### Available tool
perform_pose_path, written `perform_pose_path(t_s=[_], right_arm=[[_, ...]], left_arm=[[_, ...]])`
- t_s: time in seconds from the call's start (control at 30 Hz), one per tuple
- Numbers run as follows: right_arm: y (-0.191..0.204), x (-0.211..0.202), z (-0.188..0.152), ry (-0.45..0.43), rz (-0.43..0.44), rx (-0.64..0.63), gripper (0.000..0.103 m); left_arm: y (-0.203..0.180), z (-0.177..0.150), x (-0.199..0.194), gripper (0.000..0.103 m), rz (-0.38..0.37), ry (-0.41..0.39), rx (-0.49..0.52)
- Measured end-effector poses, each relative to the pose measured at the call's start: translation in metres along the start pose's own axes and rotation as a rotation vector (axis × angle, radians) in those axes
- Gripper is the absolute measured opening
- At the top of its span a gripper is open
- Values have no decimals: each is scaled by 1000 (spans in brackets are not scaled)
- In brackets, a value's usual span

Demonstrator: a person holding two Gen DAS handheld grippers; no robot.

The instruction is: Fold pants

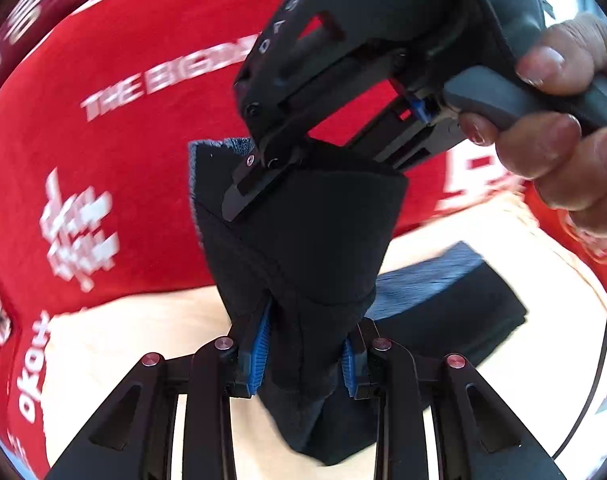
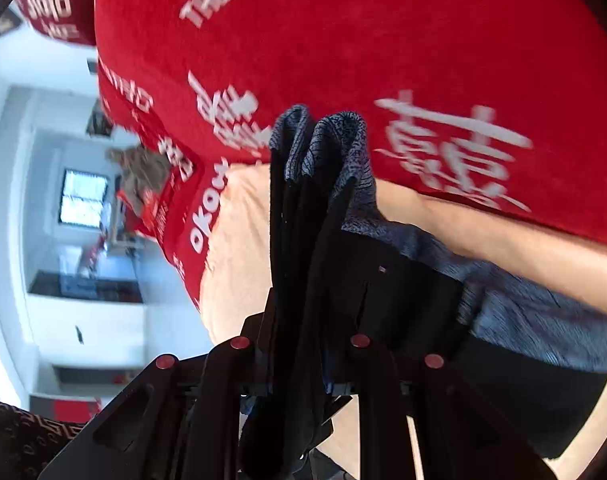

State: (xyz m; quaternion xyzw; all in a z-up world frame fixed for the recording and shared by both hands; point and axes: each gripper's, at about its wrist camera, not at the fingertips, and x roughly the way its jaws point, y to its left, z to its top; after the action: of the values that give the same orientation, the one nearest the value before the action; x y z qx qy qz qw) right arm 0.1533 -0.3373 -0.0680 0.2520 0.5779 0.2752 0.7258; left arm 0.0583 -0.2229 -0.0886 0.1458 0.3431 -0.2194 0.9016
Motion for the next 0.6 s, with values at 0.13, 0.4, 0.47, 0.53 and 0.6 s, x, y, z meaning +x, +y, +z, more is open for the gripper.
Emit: perform_pose_path(t_s=[0.13,0.4,0.47,0.53,0.6], right_arm=[[-56,-60,-36,-79,23,53,18],[-170,-90,-95,-138,-10,210,18],[-192,-88,-102,-139,-24,231,18],[-212,-78,-108,-130,-62,237,20],[-228,-67,-110,-114,-92,235,21]], left_arm=[[-64,7,7,30,-57,21,95],[-164,-8,47,30,-111,116,240],[-178,-15,60,30,-108,145,260],[-188,-23,73,30,-101,179,270],[-192,-27,83,30,-91,203,273]])
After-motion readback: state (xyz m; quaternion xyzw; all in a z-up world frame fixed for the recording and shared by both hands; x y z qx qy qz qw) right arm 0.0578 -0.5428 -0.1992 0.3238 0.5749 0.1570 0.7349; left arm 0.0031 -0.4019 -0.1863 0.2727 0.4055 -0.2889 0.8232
